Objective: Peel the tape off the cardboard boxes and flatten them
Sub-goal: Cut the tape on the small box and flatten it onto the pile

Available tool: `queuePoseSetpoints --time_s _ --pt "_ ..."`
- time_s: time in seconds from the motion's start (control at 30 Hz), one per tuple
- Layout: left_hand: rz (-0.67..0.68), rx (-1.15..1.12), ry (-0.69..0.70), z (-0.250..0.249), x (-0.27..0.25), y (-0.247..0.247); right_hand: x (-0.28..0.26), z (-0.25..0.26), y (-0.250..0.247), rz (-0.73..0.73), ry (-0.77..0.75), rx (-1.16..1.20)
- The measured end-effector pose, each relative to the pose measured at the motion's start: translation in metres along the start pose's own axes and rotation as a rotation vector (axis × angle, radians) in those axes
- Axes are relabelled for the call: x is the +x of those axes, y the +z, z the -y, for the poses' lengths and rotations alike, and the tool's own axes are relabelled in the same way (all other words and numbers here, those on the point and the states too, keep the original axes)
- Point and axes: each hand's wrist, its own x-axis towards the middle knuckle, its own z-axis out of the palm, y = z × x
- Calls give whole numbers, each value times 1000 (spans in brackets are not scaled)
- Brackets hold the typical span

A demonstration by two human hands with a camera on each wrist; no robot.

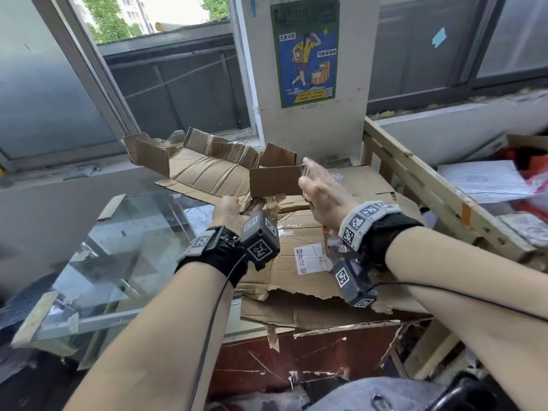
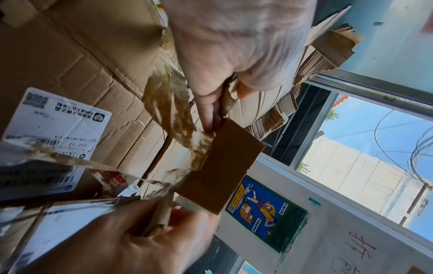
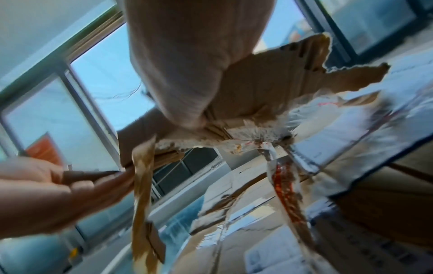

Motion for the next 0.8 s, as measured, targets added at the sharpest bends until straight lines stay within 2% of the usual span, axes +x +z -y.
queuePoseSetpoints --time_s 0.07,0.13,0.27,0.33,0.43,0.5,0.6,0.7,0.8 --pt "-21 -48 14 -1 2 4 -3 0 0 68 -73 74" --pt "-26 -29 29 0 4 4 -5 -2 2 52 -122 72" --pt "20 54 -74 -1 17 -8 -9 -6 11 94 -262 28" --pt "57 159 -137 -1 18 -11 -12 -7 11 152 -332 10" --pt "53 316 -168 0 16 -12 -15 -10 9 143 -454 -12" --pt "-1 378 -101 2 17 -10 -16 -12 11 141 -526 3" --pt "-83 353 57 4 23 -6 -18 -10 19 139 -577 0" --pt "-126 344 220 7 28 -11 -13 -5 14 250 -534 -17" --pt "-55 379 411 6 36 -18 -5 -4 5 350 -450 -133"
